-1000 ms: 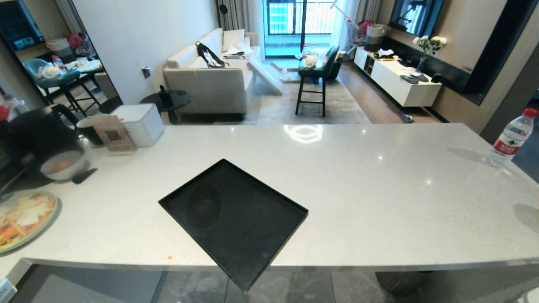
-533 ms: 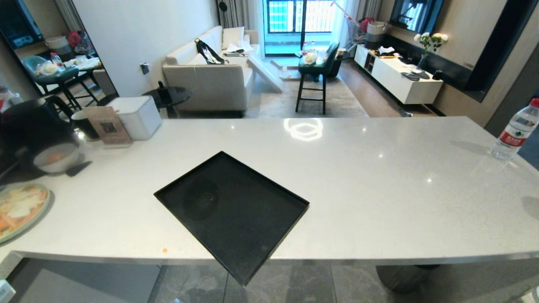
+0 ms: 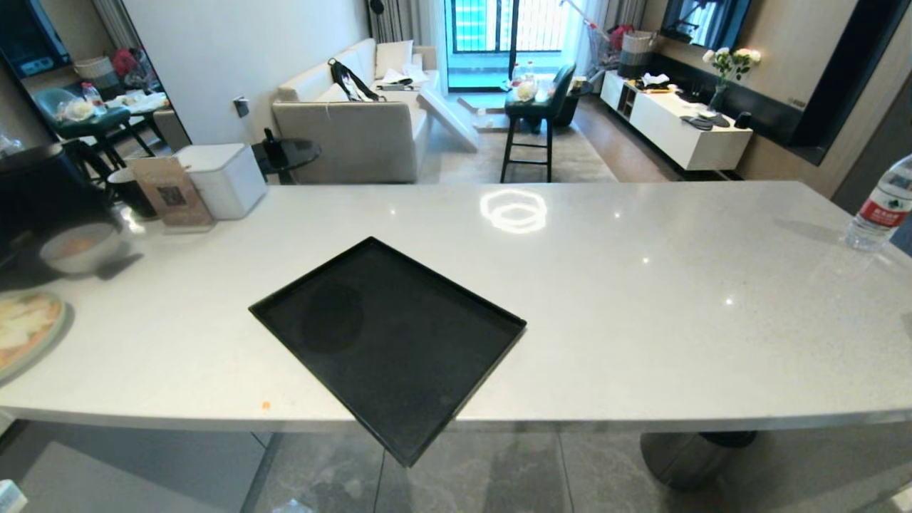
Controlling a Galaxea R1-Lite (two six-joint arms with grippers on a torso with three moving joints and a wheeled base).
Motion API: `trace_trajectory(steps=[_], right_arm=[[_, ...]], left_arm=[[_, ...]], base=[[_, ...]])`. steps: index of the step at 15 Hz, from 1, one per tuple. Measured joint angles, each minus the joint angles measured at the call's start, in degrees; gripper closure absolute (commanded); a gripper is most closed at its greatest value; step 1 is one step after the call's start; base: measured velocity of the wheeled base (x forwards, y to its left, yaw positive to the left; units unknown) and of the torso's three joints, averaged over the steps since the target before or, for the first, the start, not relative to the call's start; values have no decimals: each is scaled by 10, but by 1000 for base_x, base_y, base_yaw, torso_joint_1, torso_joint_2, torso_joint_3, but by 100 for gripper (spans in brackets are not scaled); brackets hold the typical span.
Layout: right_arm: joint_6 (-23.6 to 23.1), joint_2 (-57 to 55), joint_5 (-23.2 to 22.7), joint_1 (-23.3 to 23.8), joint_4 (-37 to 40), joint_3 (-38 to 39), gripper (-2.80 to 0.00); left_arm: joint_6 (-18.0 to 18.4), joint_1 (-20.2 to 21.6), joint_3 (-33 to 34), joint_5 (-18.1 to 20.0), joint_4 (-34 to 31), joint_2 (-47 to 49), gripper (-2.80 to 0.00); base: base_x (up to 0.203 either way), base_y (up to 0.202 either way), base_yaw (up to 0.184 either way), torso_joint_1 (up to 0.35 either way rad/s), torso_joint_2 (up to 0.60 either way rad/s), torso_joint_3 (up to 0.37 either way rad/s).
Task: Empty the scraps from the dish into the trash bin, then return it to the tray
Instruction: Move the bowl over the trash can
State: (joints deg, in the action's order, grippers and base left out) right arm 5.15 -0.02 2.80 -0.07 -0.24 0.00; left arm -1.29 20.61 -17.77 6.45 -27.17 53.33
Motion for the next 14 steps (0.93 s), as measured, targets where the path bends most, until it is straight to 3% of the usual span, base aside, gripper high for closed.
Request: trace_trajectory(steps=[14], right_arm=[[0, 0, 0, 0, 0, 0, 0]], left_arm=[[0, -1, 25, 0, -1, -17, 0]], base=[[0, 0, 0, -145, 515, 368]])
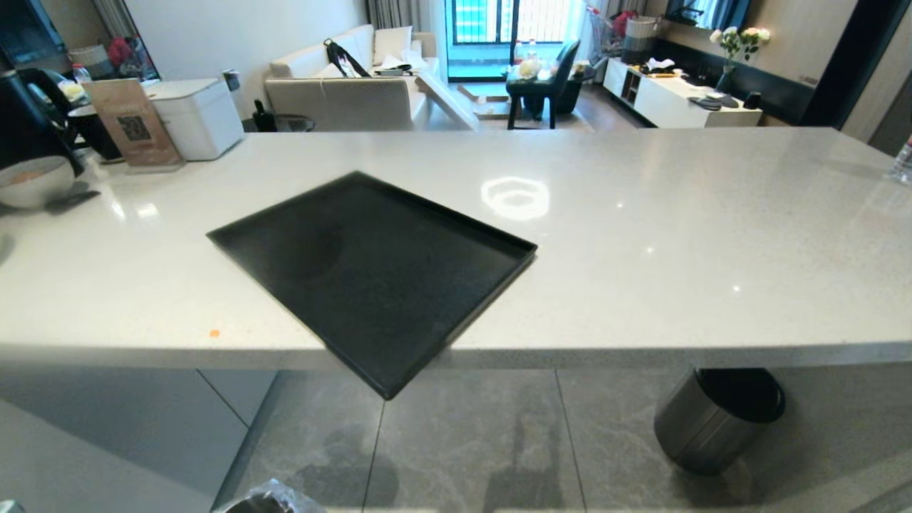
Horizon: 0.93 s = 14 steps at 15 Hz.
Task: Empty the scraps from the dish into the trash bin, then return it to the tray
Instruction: Move the bowl over the trash can
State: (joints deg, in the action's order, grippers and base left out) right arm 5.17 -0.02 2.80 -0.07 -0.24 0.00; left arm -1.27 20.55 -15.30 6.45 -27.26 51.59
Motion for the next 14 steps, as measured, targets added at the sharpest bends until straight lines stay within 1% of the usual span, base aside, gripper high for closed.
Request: trace_trajectory(steps=[6, 9, 10, 14], right_arm=[[0, 0, 0, 0, 0, 0, 0], [0, 0, 0, 0, 0, 0, 0], [0, 0, 0, 0, 1, 0, 0], [0, 0, 0, 0, 0, 0, 0]], left_arm=[[0, 0, -1, 0, 0, -2, 0], [0, 0, 0, 1, 0, -2, 0], [0, 0, 0, 1, -1, -2, 0], [0, 0, 0, 1, 0, -3, 0]], base=[[0, 0, 0, -46, 451, 404], [0, 0, 0, 10, 428, 443], [0, 0, 0, 2, 212, 237], [0, 0, 0, 0, 0, 0]])
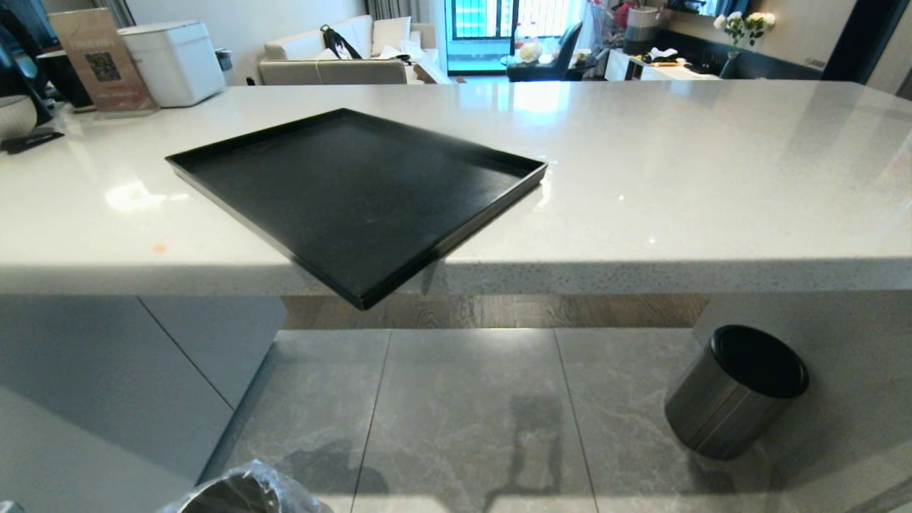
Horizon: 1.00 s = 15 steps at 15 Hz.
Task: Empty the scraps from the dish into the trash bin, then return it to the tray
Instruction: Move the bowl over the trash can
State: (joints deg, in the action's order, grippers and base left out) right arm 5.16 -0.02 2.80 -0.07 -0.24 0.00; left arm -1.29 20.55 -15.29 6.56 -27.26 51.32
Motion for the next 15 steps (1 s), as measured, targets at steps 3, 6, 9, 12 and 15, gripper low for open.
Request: trace_trajectory(steps=[3, 6, 9, 12, 15], right_arm=[[0, 0, 0, 0, 0, 0, 0], [0, 0, 0, 0, 0, 0, 0], [0, 0, 0, 0, 0, 0, 0], [0, 0, 0, 0, 0, 0, 0], [0, 0, 0, 0, 0, 0, 0]], left_arm=[[-1, 0, 0, 0, 0, 0, 0], [-2, 0, 0, 1, 0, 0, 0], [-2, 0, 0, 12, 0, -2, 0], [-2, 1, 0, 13, 0, -6, 0], [-2, 1, 0, 16, 1, -8, 0]], base=[[0, 0, 0, 0, 0, 0], [0, 0, 0, 20, 103, 111], [0, 0, 0, 3, 19, 27], [0, 0, 0, 0, 0, 0], [0, 0, 0, 0, 0, 0]])
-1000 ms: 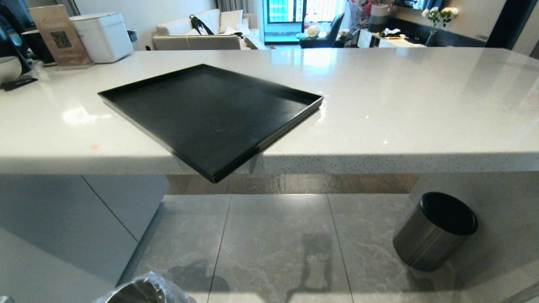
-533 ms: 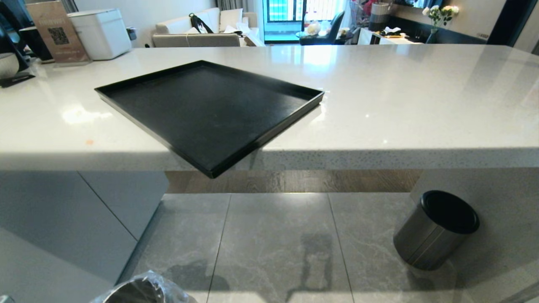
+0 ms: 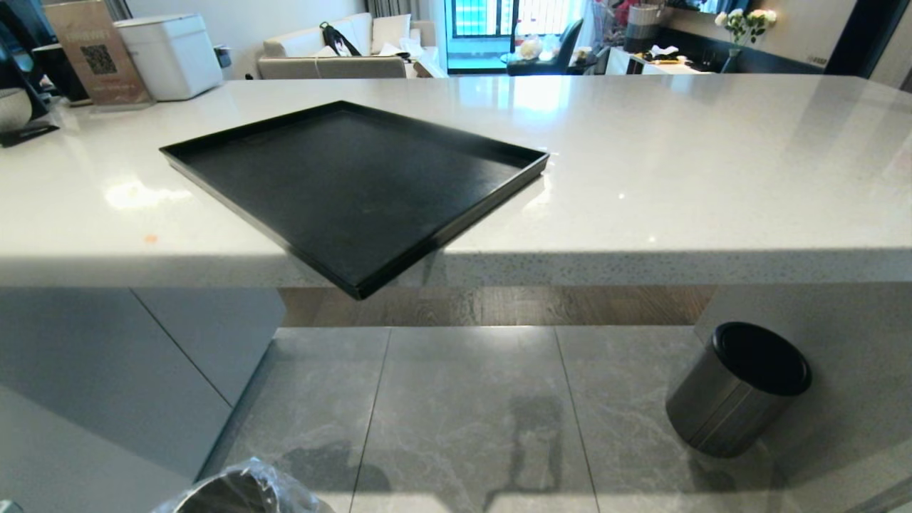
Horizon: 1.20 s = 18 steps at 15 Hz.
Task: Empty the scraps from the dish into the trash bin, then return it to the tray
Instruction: Move the bowl over the trash can
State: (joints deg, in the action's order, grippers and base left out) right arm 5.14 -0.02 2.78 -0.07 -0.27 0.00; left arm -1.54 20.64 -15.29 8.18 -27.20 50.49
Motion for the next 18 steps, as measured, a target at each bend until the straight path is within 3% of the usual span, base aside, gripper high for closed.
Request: trace_trajectory(steps=[11, 18], right_arm=[[0, 0, 0, 0, 0, 0, 0], [0, 0, 0, 0, 0, 0, 0]], left_arm=[[-2, 0, 0, 8, 0, 3, 0], [-4, 1, 0, 7, -1, 2, 0]], base=[[0, 0, 0, 0, 0, 0], [-178, 0, 0, 6, 3, 3]])
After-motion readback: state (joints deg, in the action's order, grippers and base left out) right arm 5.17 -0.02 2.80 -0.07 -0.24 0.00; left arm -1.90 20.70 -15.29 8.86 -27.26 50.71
